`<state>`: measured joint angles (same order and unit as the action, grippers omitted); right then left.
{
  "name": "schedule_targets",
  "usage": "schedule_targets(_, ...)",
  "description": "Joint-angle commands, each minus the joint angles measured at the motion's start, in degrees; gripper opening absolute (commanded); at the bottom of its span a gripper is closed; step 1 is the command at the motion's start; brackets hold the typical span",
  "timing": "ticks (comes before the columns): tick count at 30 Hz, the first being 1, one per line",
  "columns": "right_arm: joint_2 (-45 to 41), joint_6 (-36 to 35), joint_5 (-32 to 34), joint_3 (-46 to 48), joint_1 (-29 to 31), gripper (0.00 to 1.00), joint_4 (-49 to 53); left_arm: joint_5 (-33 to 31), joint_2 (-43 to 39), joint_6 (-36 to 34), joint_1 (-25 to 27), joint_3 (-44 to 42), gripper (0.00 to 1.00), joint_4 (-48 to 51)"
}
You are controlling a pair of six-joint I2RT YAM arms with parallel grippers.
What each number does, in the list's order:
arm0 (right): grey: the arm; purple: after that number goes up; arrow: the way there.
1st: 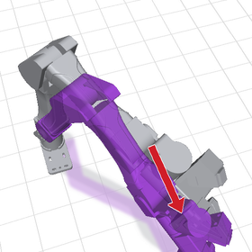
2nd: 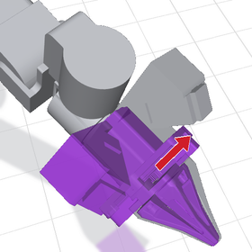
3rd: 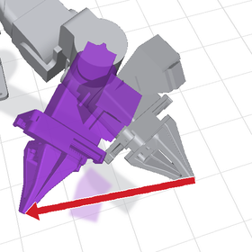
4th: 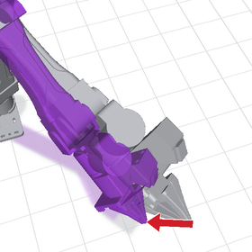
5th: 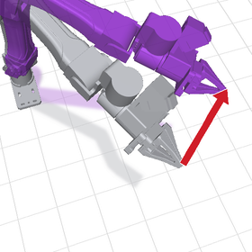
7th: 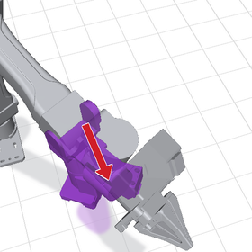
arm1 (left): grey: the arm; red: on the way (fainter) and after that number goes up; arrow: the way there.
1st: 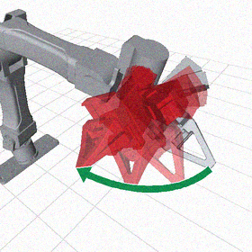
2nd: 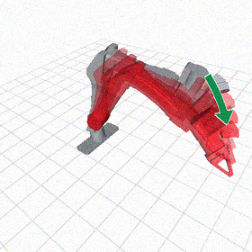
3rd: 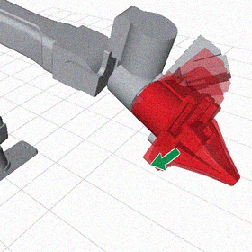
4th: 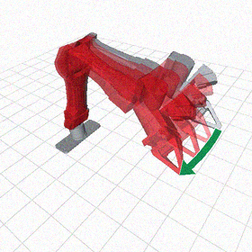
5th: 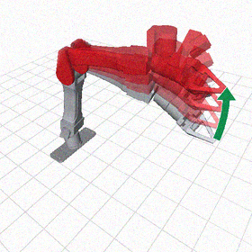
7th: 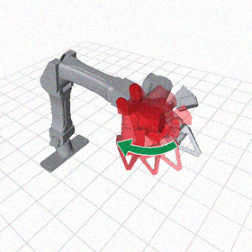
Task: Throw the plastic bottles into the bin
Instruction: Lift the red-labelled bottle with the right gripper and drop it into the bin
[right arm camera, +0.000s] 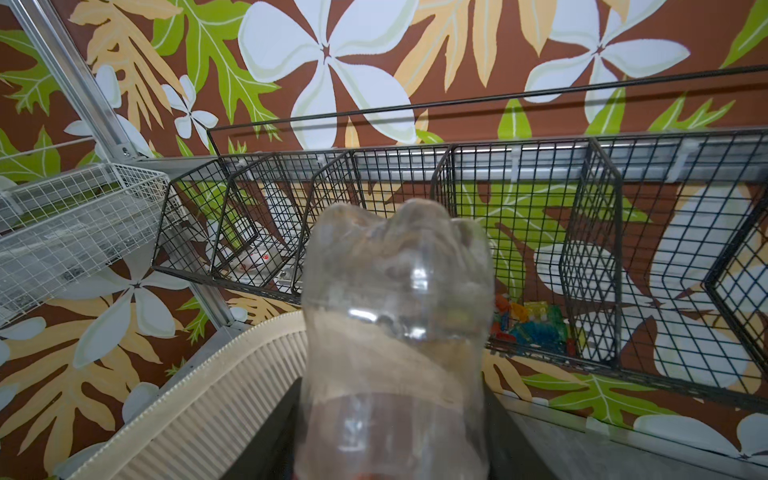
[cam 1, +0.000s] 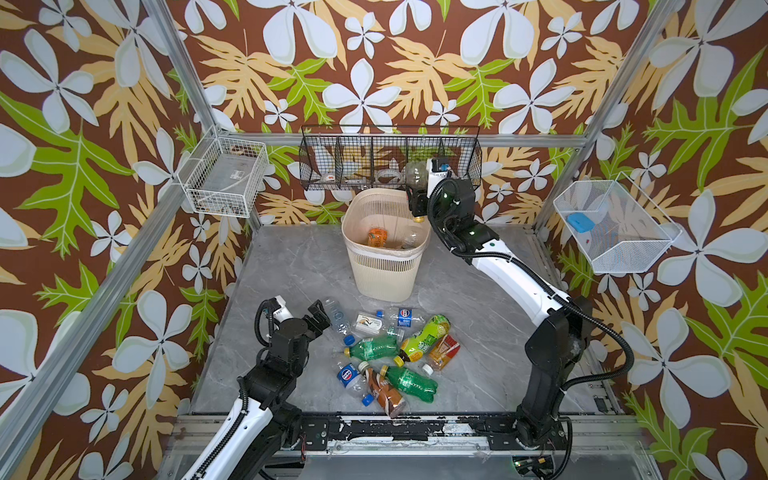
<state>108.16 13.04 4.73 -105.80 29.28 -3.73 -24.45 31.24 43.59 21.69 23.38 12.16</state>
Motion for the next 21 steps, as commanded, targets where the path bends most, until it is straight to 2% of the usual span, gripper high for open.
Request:
schedule_targets(1, 0.39, -1.09, 1.77, -0.46, 0.0, 0.63, -1.0, -1.01, -0.02, 0.26, 0.02, 0.26, 1.0, 0.12)
schedule_targets(2, 0.27, -1.17, 2.17, -0.33, -0.01, 0.71, -1.1, -0.95, -0.04, 0.27, 0.05, 0.27, 1.0, 0.12)
schedule_targets(4, -0.65, -1.56, 2.73, 0.31, 0.01, 0.81, -1.67, -0.87, 0.0, 0.36, 0.02, 0.23, 1.0, 0.14)
schedule_targets(8, -6.11, -2.95, 4.25, 4.23, -0.01, 0.93, -4.61, -0.87, 0.3, 0.44, 0.02, 0.27, 1.0, -0.03)
schedule_targets(11, -13.2, -3.37, 6.01, 11.5, 0.01, 0.96, -6.12, -0.69, 0.87, 0.53, 0.02, 0.35, 1.0, -0.45)
schedule_targets(16, -32.0, 1.21, 8.52, 36.39, 0.05, 0.98, -9.63, 0.03, 2.6, 1.29, 0.02, 0.35, 1.0, -1.36)
schedule_targets(19, -41.56, 5.36, 10.67, 48.86, -0.07, 0.99, -7.47, 0.94, 3.99, 1.84, 0.02, 0.18, 1.0, -2.07)
schedule_targets(21, -45.82, 7.49, 12.21, 53.59, -0.14, 0.99, -4.17, 1.82, 5.12, 2.1, 0.02, 0.24, 1.0, -2.73)
